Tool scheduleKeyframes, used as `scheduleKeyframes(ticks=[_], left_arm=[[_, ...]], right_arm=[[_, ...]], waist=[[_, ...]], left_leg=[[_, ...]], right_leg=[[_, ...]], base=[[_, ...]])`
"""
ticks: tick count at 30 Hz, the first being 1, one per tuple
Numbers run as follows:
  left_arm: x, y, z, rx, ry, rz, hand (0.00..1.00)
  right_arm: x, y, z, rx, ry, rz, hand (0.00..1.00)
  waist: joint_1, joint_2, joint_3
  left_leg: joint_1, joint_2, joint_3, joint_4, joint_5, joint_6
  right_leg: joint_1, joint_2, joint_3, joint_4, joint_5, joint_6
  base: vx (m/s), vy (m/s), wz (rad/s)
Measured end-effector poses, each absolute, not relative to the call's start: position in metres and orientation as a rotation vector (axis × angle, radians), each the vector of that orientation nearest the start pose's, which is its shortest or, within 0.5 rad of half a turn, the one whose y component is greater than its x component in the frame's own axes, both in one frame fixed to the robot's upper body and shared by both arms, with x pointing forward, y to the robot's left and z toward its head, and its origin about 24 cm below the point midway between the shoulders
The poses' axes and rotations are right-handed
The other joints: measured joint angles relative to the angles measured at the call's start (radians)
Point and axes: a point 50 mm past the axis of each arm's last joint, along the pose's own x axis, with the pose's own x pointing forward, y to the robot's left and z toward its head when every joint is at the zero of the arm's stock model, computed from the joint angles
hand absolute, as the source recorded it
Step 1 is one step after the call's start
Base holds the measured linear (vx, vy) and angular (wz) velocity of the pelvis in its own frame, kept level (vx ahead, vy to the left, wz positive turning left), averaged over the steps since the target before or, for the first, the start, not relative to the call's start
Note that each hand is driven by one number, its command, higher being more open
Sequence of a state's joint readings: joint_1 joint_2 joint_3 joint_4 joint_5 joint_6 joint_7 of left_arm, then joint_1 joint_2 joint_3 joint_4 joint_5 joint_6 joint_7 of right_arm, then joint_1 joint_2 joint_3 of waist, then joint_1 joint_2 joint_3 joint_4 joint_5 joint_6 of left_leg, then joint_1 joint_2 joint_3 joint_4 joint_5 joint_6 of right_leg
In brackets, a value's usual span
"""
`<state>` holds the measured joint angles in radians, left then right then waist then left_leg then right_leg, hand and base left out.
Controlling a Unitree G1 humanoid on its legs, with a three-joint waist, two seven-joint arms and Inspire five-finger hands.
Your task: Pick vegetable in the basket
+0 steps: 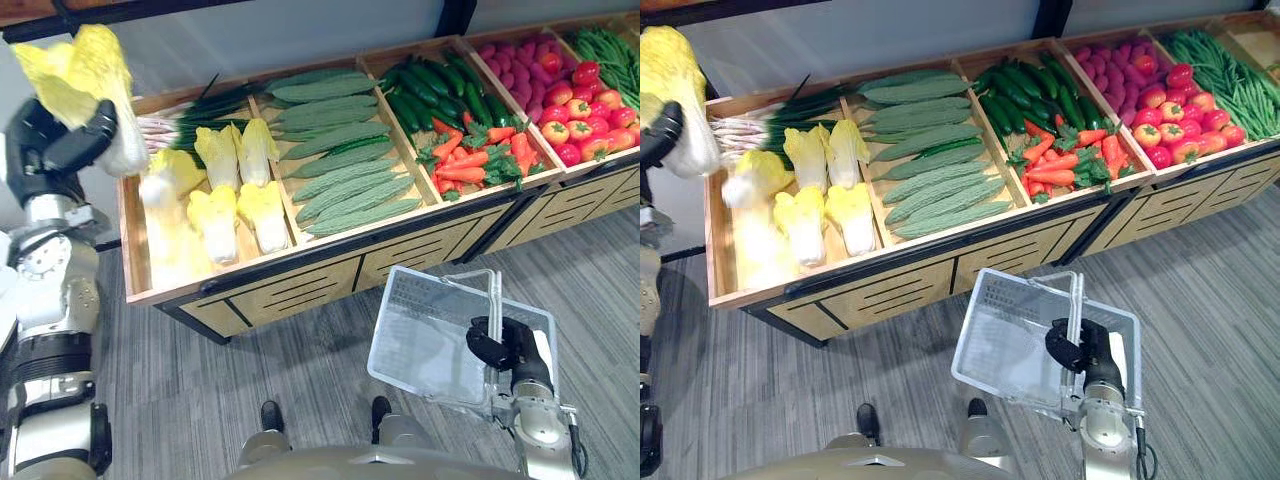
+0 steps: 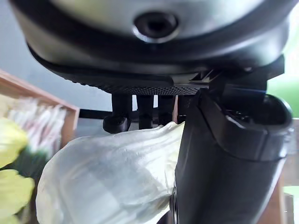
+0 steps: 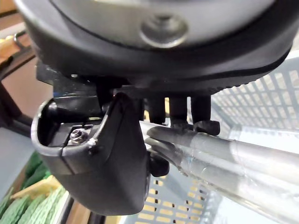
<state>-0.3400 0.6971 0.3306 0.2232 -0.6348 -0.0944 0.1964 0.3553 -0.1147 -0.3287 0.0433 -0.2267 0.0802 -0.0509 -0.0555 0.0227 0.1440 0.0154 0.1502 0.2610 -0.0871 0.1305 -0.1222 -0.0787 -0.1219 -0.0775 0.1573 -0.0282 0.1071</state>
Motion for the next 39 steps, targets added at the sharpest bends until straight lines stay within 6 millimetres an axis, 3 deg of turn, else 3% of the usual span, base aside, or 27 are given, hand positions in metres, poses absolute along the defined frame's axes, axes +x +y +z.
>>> scheduleKeyframes(ticks=[5, 10, 14, 18, 19, 22, 27, 32, 39], left_arm=[[0.264, 0.354, 0.230, -0.026, -0.605, 0.533, 0.00], [0.272, 0.332, 0.241, 0.009, -0.654, 0.430, 0.00], [0.297, 0.283, 0.226, 0.071, -0.568, 0.177, 0.00], [0.309, 0.233, 0.190, 0.124, -0.416, -0.099, 0.00], [0.311, 0.213, 0.175, 0.129, -0.354, -0.198, 0.00], [0.313, 0.181, 0.156, 0.104, -0.280, -0.334, 0.00], [0.319, 0.139, 0.159, 0.113, -0.296, -0.490, 0.00], [0.324, 0.120, 0.169, 0.123, -0.325, -0.553, 0.00], [0.329, 0.113, 0.152, 0.164, -0.247, -0.593, 0.00]], right_arm=[[0.134, -0.283, -0.027, -0.387, 0.496, -0.473, 0.00], [0.134, -0.283, -0.027, -0.385, 0.494, -0.474, 0.00], [0.140, -0.282, -0.023, -0.379, 0.465, -0.470, 0.00], [0.147, -0.279, -0.013, -0.339, 0.411, -0.455, 0.00], [0.152, -0.277, -0.006, -0.332, 0.374, -0.429, 0.00], [0.163, -0.275, 0.015, -0.363, 0.285, -0.363, 0.00], [0.173, -0.280, 0.048, -0.444, 0.151, -0.286, 0.00], [0.183, -0.282, 0.075, -0.487, 0.036, -0.203, 0.00], [0.195, -0.266, 0.092, -0.443, -0.044, -0.037, 0.00]], waist=[[-0.002, -0.001, -0.034], [-0.005, 0.006, -0.062], [-0.020, 0.010, -0.068], [-0.045, 0.012, -0.069], [-0.061, 0.012, -0.069], [-0.088, 0.012, -0.069], [-0.114, 0.005, -0.064], [-0.135, 0.002, -0.062], [-0.161, 0.001, -0.062]], left_leg=[[0.005, 0.000, 0.010, 0.001, -0.001, 0.001], [0.012, -0.002, 0.019, -0.001, -0.002, 0.001], [0.013, -0.002, 0.032, -0.001, -0.005, 0.001], [0.036, -0.003, 0.078, -0.001, -0.014, 0.004], [0.046, -0.001, 0.105, -0.001, -0.021, 0.002], [0.056, 0.002, 0.171, 0.002, -0.031, 0.001], [0.094, 0.003, 0.254, 0.002, -0.054, -0.006], [0.124, 0.013, 0.334, 0.002, -0.079, -0.021], [0.151, 0.038, 0.440, 0.057, -0.136, -0.043]], right_leg=[[0.000, 0.000, 0.008, -0.002, 0.001, 0.001], [-0.002, 0.001, 0.019, -0.003, 0.001, 0.001], [-0.007, 0.001, 0.032, -0.003, 0.007, 0.005], [-0.012, 0.007, 0.080, -0.006, 0.016, 0.010], [-0.015, 0.014, 0.106, -0.013, 0.024, 0.010], [-0.030, 0.028, 0.165, -0.043, 0.055, 0.014], [-0.034, 0.046, 0.246, -0.057, 0.071, 0.019], [-0.044, 0.072, 0.317, -0.065, 0.077, 0.026], [-0.054, 0.110, 0.416, -0.074, 0.084, 0.030]], base=[[0.01, 0.007, -0.05], [-0.01, 0.007, -0.04], [-0.02, 0.010, -0.06], [0.00, 0.017, -0.37], [0.01, 0.016, -0.49], [0.04, 0.011, -0.68], [0.04, 0.010, -0.48], [0.04, 0.003, -0.45], [0.05, -0.009, -0.46]])
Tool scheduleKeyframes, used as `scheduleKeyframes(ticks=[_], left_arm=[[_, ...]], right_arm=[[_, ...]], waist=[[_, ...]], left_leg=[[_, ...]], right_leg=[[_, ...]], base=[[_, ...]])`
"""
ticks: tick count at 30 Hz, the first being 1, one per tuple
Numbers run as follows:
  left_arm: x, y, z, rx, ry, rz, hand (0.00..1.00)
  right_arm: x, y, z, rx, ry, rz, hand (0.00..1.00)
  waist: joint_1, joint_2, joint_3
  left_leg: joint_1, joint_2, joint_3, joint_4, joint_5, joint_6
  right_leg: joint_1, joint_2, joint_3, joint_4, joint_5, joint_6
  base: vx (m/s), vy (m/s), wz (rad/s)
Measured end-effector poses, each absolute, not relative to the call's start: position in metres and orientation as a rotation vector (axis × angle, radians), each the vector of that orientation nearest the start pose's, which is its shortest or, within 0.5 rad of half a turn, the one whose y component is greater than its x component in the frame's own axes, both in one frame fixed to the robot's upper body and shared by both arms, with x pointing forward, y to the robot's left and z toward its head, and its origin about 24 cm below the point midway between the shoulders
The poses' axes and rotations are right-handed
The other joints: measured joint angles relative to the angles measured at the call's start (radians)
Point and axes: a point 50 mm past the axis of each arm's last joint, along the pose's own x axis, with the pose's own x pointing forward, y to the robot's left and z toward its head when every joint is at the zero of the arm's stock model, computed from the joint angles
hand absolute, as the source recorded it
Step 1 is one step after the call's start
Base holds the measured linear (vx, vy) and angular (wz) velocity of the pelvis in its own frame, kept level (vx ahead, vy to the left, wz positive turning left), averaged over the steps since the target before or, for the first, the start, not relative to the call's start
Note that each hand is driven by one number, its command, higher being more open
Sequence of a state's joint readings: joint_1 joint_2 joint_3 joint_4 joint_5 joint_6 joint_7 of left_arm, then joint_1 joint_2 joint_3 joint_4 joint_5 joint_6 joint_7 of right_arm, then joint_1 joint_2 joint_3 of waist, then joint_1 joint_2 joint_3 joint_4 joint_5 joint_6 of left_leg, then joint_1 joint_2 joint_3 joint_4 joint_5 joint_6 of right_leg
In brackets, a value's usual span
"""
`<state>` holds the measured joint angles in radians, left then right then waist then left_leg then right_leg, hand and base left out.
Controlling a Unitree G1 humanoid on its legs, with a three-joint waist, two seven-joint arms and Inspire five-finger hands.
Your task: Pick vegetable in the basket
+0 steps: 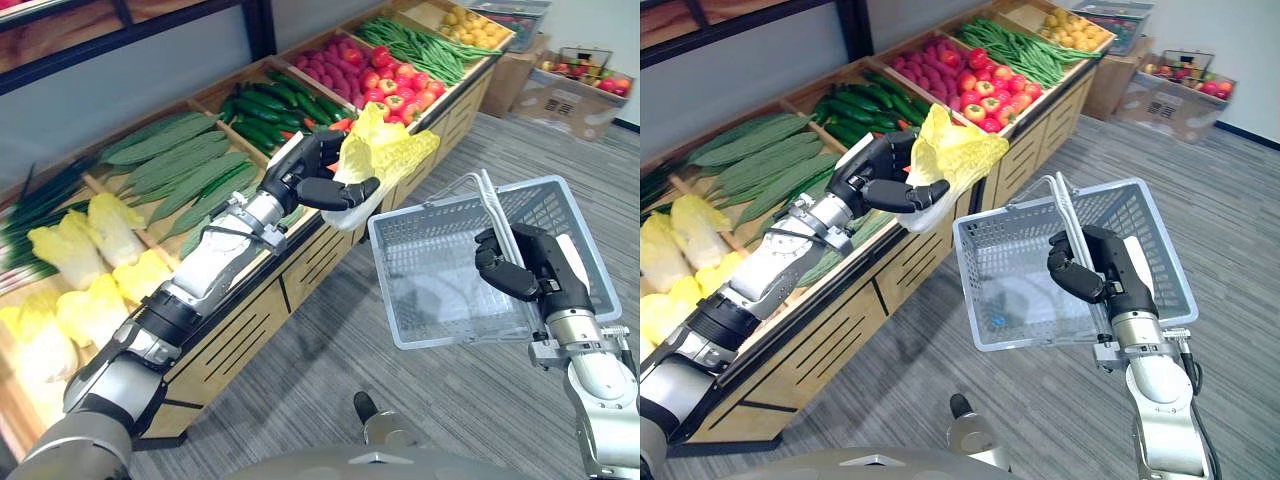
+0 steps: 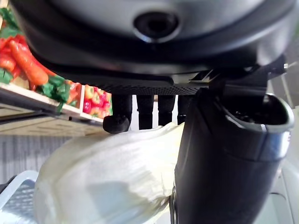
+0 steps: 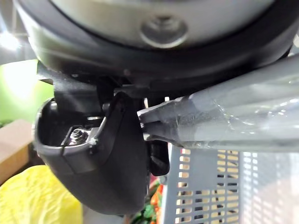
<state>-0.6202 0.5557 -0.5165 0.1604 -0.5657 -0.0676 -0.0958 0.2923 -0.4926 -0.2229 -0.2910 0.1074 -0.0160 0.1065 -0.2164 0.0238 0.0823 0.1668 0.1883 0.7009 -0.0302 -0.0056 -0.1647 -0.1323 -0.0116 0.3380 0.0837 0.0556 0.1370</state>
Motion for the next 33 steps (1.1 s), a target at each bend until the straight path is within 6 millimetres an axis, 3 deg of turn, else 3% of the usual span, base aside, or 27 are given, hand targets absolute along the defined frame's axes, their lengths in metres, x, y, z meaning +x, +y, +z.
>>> scheduleKeyframes(ticks=[3, 8, 16, 27, 33], left_arm=[[0.332, 0.106, 0.160, 0.184, -0.270, -0.620, 0.00], [0.335, 0.099, 0.174, 0.207, -0.319, -0.647, 0.00], [0.330, 0.090, 0.164, 0.243, -0.289, -0.712, 0.00], [0.319, 0.109, 0.166, 0.279, -0.311, -0.717, 0.00], [0.314, 0.141, 0.186, 0.294, -0.387, -0.603, 0.00]], right_arm=[[0.197, -0.253, 0.088, -0.391, -0.041, 0.075, 0.00], [0.199, -0.249, 0.089, -0.428, -0.019, 0.177, 0.00], [0.205, -0.240, 0.097, -0.441, -0.042, 0.266, 0.00], [0.206, -0.243, 0.100, -0.468, -0.046, 0.266, 0.00], [0.205, -0.244, 0.100, -0.441, -0.064, 0.231, 0.00]], waist=[[-0.012, 0.002, 0.005], [-0.016, 0.010, 0.013], [-0.027, 0.027, 0.026], [-0.020, 0.045, 0.038], [-0.002, 0.047, 0.038]], left_leg=[[-0.001, 0.015, 0.035, 0.044, -0.034, -0.005], [-0.002, 0.028, 0.067, 0.099, -0.078, -0.008], [-0.015, 0.053, 0.102, 0.190, -0.142, -0.012], [-0.058, 0.086, 0.089, 0.290, -0.199, -0.007], [-0.083, 0.082, 0.039, 0.292, -0.191, 0.004]], right_leg=[[-0.005, 0.007, 0.036, -0.001, 0.001, 0.002], [-0.006, 0.011, 0.075, -0.003, 0.003, 0.005], [-0.005, 0.014, 0.113, -0.018, 0.009, 0.015], [-0.006, -0.002, 0.114, -0.034, 0.018, 0.029], [0.002, -0.011, 0.072, -0.034, 0.018, 0.029]], base=[[0.03, 0.004, -0.35], [0.01, 0.025, -0.23], [0.01, 0.013, -0.15], [0.01, 0.017, 0.01], [-0.02, -0.005, 0.24]])
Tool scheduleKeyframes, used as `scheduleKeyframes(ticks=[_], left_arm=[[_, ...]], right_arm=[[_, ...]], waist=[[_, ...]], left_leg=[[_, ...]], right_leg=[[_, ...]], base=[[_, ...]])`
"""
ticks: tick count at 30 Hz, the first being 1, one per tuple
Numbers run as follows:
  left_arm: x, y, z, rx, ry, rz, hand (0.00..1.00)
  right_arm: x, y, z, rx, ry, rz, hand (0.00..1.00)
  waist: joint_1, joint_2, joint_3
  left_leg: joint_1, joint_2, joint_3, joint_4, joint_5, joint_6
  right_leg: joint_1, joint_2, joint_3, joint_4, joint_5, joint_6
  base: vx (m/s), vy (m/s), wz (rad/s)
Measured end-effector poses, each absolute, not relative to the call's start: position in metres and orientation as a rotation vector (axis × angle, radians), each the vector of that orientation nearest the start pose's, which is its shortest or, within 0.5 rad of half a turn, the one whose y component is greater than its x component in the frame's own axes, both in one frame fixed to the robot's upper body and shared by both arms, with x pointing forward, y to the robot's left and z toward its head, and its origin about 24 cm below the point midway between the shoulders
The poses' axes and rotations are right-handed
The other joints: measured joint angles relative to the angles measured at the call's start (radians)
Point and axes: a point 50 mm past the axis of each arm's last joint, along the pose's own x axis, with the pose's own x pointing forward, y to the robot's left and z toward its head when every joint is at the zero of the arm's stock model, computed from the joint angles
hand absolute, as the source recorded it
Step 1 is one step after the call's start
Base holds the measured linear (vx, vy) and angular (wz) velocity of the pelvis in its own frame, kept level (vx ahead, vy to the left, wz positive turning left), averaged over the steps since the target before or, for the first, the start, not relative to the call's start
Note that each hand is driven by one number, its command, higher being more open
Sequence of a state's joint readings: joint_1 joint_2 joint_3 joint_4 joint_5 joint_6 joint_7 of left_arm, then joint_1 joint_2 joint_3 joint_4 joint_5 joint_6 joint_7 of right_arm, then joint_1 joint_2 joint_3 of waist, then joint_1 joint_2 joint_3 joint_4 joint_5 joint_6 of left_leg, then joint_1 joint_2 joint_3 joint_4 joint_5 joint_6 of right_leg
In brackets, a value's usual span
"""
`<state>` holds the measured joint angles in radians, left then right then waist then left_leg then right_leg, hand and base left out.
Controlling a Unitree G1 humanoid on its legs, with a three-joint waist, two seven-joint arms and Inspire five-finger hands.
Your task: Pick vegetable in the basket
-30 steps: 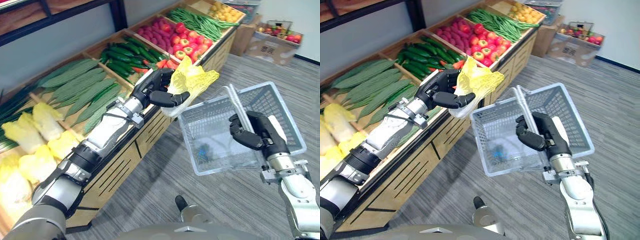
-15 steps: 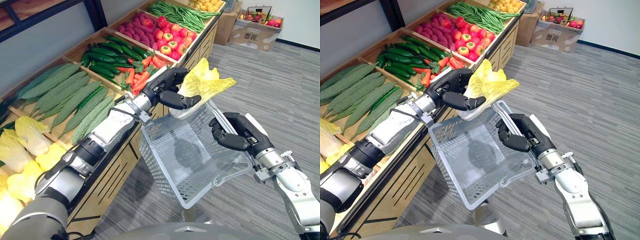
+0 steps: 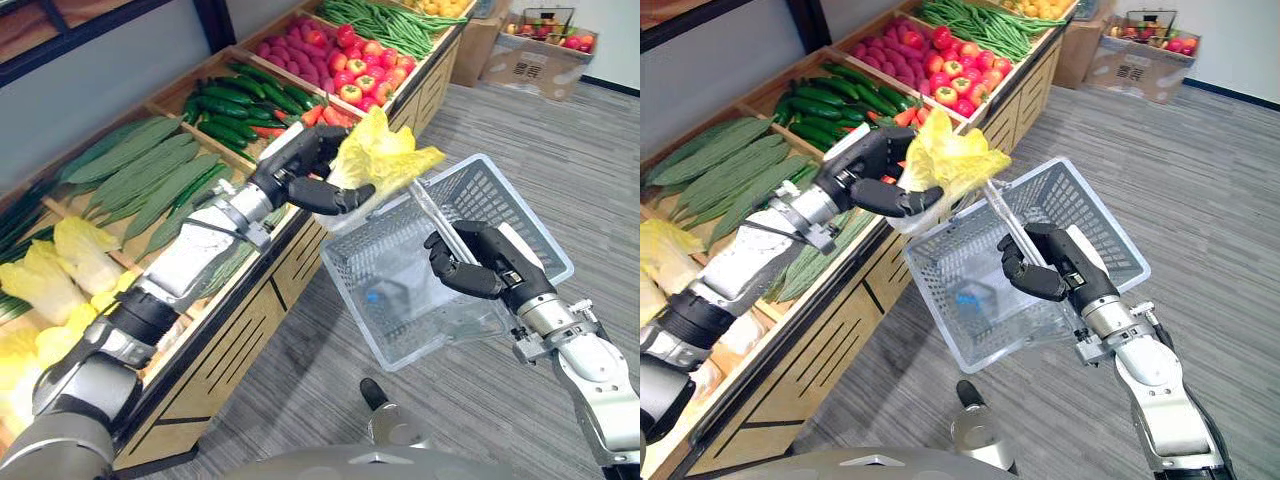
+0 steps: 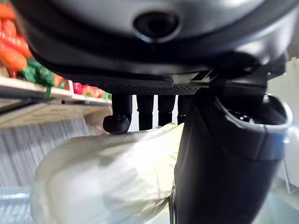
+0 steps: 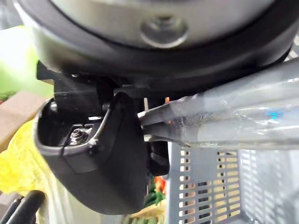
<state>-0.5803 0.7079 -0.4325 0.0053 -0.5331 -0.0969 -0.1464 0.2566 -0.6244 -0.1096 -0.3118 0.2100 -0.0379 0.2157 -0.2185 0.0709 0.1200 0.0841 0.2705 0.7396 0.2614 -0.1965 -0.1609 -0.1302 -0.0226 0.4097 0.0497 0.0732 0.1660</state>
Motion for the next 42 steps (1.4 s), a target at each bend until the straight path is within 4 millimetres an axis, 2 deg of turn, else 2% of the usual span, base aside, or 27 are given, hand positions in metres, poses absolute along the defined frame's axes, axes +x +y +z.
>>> scheduleKeyframes(ticks=[2, 6, 12, 17, 22, 27, 35, 42], left_arm=[[0.308, 0.155, 0.195, 0.291, -0.442, -0.557, 0.00], [0.301, 0.158, 0.202, 0.300, -0.476, -0.560, 0.00], [0.287, 0.162, 0.186, 0.295, -0.440, -0.592, 0.00], [0.285, 0.166, 0.185, 0.318, -0.423, -0.609, 0.00], [0.268, 0.171, 0.166, 0.363, -0.334, -0.691, 0.00], [0.261, 0.170, 0.148, 0.388, -0.246, -0.760, 0.00], [0.246, 0.156, 0.114, 0.369, -0.115, -0.897, 0.00], [0.236, 0.144, 0.098, 0.362, -0.055, -0.981, 0.00]], right_arm=[[0.204, -0.244, 0.100, -0.435, -0.065, 0.230, 0.00], [0.203, -0.244, 0.098, -0.434, -0.057, 0.235, 0.00], [0.199, -0.244, 0.095, -0.434, -0.048, 0.242, 0.00], [0.196, -0.245, 0.092, -0.433, -0.032, 0.245, 0.00], [0.196, -0.245, 0.092, -0.433, -0.028, 0.244, 0.00], [0.195, -0.245, 0.091, -0.431, -0.026, 0.247, 0.00], [0.195, -0.232, 0.097, -0.424, -0.057, 0.313, 0.00], [0.195, -0.220, 0.101, -0.410, -0.080, 0.404, 0.00]], waist=[[0.004, 0.001, 0.000], [0.022, 0.002, -0.001], [0.027, 0.001, -0.001], [0.028, 0.001, -0.001], [0.021, -0.001, -0.002], [0.025, -0.004, -0.004], [0.016, -0.013, -0.008], [-0.002, -0.019, -0.006]], left_leg=[[-0.006, -0.002, -0.010, 0.000, 0.002, 0.003], [-0.007, -0.006, -0.023, 0.000, 0.003, 0.004], [-0.009, -0.006, -0.027, 0.000, 0.003, 0.004], [-0.012, -0.006, -0.032, 0.000, 0.004, 0.005], [-0.025, -0.004, -0.046, 0.004, 0.004, 0.005], [-0.028, 0.001, -0.049, 0.011, 0.003, 0.005], [-0.024, 0.004, -0.031, 0.016, -0.001, 0.003], [-0.034, 0.024, -0.016, 0.068, -0.031, 0.003]], right_leg=[[0.000, -0.004, -0.010, 0.000, 0.000, 0.000], [0.009, -0.010, -0.022, -0.003, 0.000, 0.000], [0.010, -0.011, -0.025, -0.004, 0.000, 0.000], [0.010, -0.012, -0.030, -0.005, 0.000, 0.000], [0.011, -0.016, -0.045, -0.016, 0.000, 0.000], [0.011, -0.015, -0.048, -0.016, 0.000, 0.000], [0.007, -0.010, -0.028, -0.018, 0.003, 0.004], [0.001, -0.002, -0.010, -0.018, 0.007, 0.009]], base=[[-0.01, -0.005, 0.14], [-0.01, 0.008, 0.10], [0.00, 0.000, 0.00], [0.00, 0.001, 0.01], [0.00, -0.001, 0.05], [0.00, 0.000, 0.01], [0.00, 0.000, -0.06], [-0.01, 0.011, -0.09]])
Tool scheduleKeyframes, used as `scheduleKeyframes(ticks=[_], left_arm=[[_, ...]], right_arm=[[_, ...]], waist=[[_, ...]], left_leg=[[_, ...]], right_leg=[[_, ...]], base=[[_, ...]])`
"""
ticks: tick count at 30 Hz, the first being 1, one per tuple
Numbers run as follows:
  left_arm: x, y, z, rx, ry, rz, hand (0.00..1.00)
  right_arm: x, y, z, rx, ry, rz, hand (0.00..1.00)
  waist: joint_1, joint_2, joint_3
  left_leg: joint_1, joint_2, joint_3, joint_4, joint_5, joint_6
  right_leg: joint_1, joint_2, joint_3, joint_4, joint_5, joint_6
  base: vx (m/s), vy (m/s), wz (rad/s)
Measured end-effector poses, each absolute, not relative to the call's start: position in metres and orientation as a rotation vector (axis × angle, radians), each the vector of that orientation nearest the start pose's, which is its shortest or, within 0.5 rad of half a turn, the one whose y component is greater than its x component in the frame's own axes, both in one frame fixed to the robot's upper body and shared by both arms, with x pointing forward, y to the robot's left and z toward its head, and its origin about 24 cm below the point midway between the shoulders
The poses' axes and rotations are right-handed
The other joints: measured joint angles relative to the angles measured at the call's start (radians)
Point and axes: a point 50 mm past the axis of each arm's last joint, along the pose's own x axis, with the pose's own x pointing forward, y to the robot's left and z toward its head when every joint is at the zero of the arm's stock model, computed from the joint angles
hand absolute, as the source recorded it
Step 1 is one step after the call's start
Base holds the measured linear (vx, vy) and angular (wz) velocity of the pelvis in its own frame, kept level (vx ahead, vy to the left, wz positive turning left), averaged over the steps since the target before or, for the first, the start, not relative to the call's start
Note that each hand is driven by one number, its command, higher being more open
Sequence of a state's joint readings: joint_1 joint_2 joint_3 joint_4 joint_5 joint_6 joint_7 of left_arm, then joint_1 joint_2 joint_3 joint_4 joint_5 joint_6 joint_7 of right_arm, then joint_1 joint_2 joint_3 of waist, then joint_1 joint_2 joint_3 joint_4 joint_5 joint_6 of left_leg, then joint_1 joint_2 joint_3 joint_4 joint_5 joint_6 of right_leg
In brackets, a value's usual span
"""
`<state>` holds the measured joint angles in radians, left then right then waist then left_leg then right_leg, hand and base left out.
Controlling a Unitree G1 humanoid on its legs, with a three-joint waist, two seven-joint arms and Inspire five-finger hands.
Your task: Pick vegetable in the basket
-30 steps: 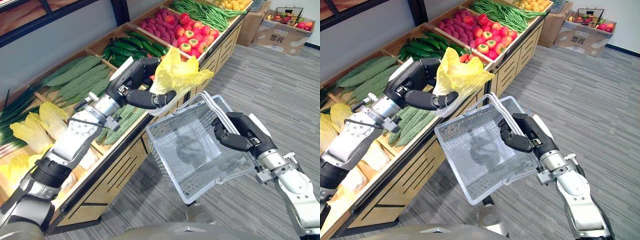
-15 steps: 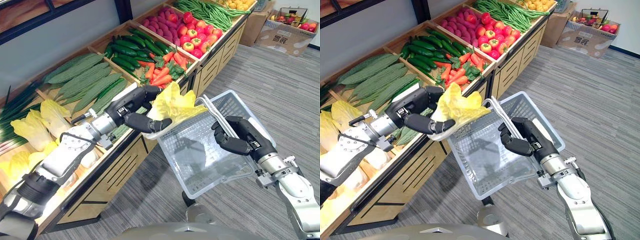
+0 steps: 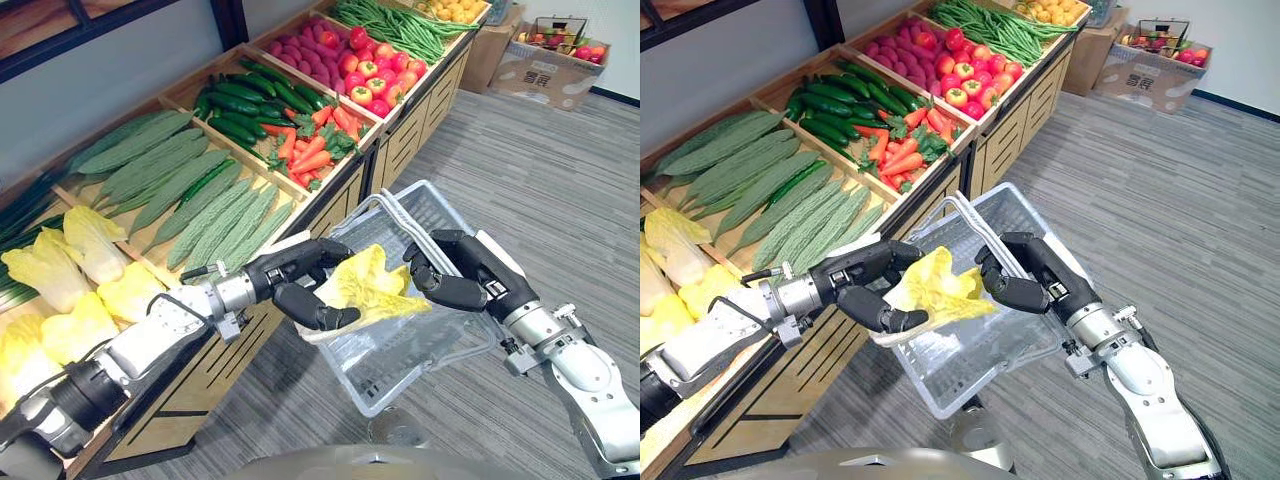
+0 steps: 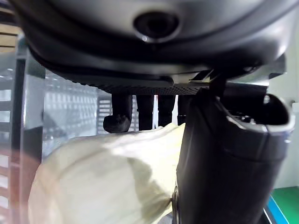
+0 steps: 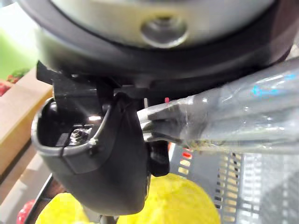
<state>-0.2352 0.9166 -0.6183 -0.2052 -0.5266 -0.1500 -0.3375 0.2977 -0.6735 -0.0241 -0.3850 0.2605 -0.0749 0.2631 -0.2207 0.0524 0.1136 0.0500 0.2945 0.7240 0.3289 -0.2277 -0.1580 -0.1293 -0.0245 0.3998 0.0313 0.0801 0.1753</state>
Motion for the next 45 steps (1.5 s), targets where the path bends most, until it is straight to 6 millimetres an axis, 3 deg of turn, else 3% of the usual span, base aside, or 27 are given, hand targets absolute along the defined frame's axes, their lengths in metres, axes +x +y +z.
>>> scheduleKeyframes(ticks=[7, 16, 23, 35, 45], left_arm=[[0.243, 0.126, 0.080, 0.461, -0.032, -1.046, 0.00], [0.256, 0.104, 0.076, 0.605, -0.087, -1.073, 0.00], [0.257, 0.090, 0.065, 0.643, -0.086, -1.108, 0.00], [0.271, 0.076, 0.068, 0.716, -0.118, -1.117, 0.00], [0.274, 0.071, 0.068, 0.771, -0.138, -1.118, 0.00]], right_arm=[[0.194, -0.212, 0.106, -0.417, -0.101, 0.466, 0.00], [0.197, -0.205, 0.119, -0.421, -0.157, 0.515, 0.00], [0.192, -0.194, 0.139, -0.440, -0.222, 0.623, 0.00], [0.194, -0.199, 0.152, -0.481, -0.267, 0.612, 0.00], [0.190, -0.208, 0.151, -0.491, -0.242, 0.585, 0.00]], waist=[[-0.007, -0.015, 0.001], [-0.023, -0.015, 0.001], [-0.042, -0.011, 0.002], [-0.084, 0.034, 0.017], [-0.088, 0.039, 0.017]], left_leg=[[-0.014, 0.024, 0.018, 0.054, -0.030, 0.001], [-0.040, 0.037, 0.045, 0.106, -0.056, 0.005], [-0.013, 0.049, 0.116, 0.128, -0.082, -0.001], [-0.009, 0.058, 0.149, 0.155, -0.102, -0.002], [-0.007, 0.061, 0.153, 0.159, -0.104, -0.001]], right_leg=[[-0.012, 0.009, 0.021, 0.000, 0.009, 0.004], [-0.043, 0.017, 0.055, 0.000, 0.022, 0.008], [-0.059, 0.035, 0.120, 0.000, 0.028, 0.012], [-0.076, 0.046, 0.154, 0.003, 0.031, 0.017], [-0.075, 0.046, 0.160, 0.005, 0.031, 0.017]], base=[[-0.01, 0.025, -0.10], [-0.01, 0.032, -0.10], [0.01, 0.050, -0.29], [0.03, 0.048, -0.09], [0.01, 0.028, -0.01]])
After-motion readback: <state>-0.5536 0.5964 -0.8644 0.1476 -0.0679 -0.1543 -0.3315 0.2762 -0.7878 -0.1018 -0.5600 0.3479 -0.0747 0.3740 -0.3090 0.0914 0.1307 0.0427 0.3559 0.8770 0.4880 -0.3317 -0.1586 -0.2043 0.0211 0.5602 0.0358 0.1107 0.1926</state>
